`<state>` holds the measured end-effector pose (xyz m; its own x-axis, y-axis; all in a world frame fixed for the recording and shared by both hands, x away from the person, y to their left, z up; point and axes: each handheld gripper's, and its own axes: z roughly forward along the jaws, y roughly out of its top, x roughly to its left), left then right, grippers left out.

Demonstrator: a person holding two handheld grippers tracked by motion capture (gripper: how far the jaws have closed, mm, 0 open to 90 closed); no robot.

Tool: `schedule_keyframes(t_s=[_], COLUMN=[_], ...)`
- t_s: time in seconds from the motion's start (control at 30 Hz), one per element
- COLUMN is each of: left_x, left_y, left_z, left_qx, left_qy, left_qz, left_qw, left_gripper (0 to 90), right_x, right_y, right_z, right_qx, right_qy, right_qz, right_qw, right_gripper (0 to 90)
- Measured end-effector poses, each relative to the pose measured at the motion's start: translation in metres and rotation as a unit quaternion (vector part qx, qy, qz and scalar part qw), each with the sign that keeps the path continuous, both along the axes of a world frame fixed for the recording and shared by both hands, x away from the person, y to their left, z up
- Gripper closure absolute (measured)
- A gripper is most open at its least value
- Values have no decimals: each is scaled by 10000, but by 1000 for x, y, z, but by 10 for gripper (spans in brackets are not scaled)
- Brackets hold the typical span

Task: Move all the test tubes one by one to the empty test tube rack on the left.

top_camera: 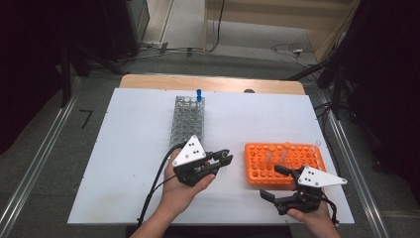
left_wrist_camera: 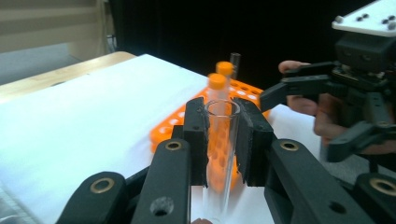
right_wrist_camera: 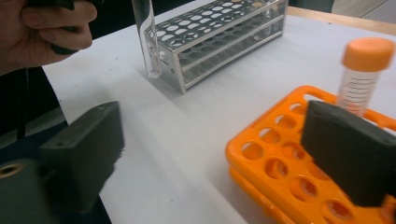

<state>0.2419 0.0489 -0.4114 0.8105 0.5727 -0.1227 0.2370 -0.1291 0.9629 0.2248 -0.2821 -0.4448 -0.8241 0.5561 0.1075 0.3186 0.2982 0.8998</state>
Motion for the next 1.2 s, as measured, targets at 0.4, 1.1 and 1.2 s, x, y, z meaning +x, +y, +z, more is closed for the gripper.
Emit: schedule_keyframes(t_s=[0.4,1.1,1.2], left_x=[33,98,105], left_y=[28,49,50], left_z=[13,17,18], left_qx=[-48,-126,-77], left_qy=[-150,-87,-94], left_qz=[498,1086,1163], left_qw=[9986,9940,9931], left_gripper=[762,762,762], right_x=[6,14,14], right_y=[-18,-36,-36], right_z=[1,-6,-7], right_qx=[-14,49,64], right_qy=[-10,-152,-131], right_qz=[-92,-497,-508], right_qw=[10000,9986,9986], right_gripper=[0,0,0])
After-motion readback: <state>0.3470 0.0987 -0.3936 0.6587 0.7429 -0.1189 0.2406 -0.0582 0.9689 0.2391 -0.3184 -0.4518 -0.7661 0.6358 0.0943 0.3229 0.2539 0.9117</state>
